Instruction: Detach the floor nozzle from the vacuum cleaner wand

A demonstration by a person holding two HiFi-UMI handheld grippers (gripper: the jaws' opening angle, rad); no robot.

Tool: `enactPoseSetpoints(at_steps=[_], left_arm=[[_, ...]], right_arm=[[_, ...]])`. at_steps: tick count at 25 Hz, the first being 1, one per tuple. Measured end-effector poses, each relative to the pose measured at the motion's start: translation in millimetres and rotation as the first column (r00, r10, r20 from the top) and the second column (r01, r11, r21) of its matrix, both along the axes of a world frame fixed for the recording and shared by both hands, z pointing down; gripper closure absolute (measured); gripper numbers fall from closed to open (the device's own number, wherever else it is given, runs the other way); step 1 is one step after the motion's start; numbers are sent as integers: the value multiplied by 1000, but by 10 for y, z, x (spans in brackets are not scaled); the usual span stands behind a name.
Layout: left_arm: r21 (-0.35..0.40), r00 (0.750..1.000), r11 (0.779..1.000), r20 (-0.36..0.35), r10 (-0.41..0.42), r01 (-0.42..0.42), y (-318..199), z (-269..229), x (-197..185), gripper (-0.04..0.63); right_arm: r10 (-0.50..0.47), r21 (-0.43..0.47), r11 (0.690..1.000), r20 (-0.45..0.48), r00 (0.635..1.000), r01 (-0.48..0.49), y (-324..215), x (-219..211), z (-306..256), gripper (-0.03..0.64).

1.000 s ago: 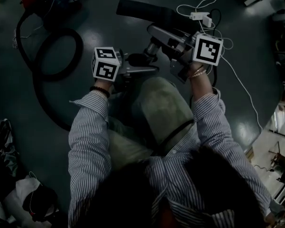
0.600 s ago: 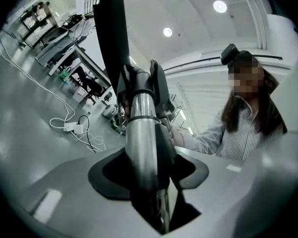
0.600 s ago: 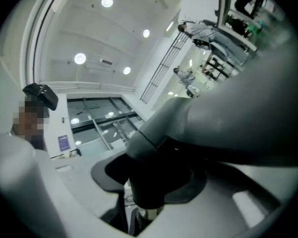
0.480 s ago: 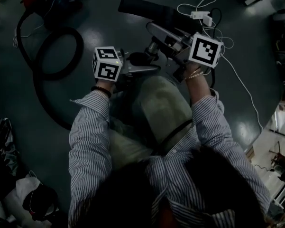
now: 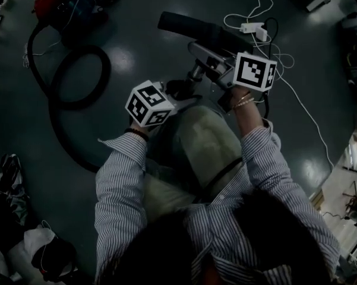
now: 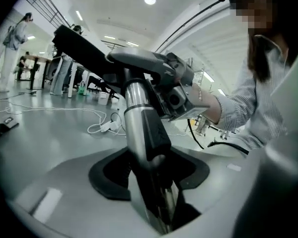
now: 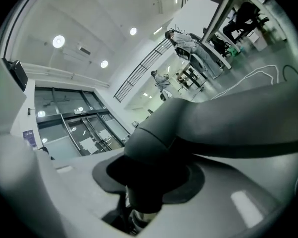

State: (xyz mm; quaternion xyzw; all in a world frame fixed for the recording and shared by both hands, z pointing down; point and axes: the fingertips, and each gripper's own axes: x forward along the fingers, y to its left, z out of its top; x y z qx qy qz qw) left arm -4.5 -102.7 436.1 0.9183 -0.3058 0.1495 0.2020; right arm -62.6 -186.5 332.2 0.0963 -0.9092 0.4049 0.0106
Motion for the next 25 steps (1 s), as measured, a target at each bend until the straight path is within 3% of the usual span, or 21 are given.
enactPoseSetpoints(at_steps=[5,7,9,12,16,19,25], left_arm=[[-77,995,994,66,-75,80,3,148,-80,402],[-105,994,991,78,-79,88,65,192,-149,407],[-114,996,990,46,-79,83,98,182,-173,407],[-71,997,996,-45,-55,52,-47,46,-83,408],[-20,990,997,-118,-72,70,-179,-173,95,407],[-35,987,990,-86,-138,135,-179,-169,117,410],[-53,968,967,-26,-249,248,-174,-44,53,434]], right_arm=[[78,-1,997,-85,993,-78,-78,0,169,466],[47,-16,999,-96,994,-49,-33,-64,229,465],[-54,-29,998,-92,994,51,41,-105,250,465],[-194,5,981,-39,980,194,0,-35,82,468],[-262,64,964,50,964,258,-76,173,-181,468],[-205,10,979,1,979,205,-105,190,-140,468],[10,-58,998,-105,994,-16,-211,154,54,468]])
